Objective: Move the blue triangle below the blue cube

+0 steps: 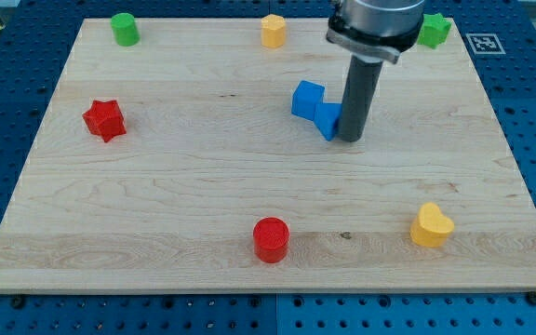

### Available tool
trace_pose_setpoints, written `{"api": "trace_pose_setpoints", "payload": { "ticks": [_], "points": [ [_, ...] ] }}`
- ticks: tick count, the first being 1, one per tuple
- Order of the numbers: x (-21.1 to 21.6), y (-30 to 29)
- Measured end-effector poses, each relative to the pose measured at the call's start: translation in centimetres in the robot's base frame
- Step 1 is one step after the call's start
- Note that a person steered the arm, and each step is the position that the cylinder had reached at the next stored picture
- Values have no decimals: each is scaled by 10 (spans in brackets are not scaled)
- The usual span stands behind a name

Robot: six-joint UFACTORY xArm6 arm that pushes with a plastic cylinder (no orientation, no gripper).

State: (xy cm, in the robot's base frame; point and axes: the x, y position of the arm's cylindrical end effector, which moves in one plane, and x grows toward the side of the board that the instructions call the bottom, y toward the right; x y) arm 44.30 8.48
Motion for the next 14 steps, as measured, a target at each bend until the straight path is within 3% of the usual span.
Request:
{"api": "trace_pose_setpoints", "payload": {
  "ticks": [4,6,7,8,14],
  "points": [
    [8,-13],
    [39,12],
    [27,62],
    [10,74],
    [-18,30]
  ]
}}
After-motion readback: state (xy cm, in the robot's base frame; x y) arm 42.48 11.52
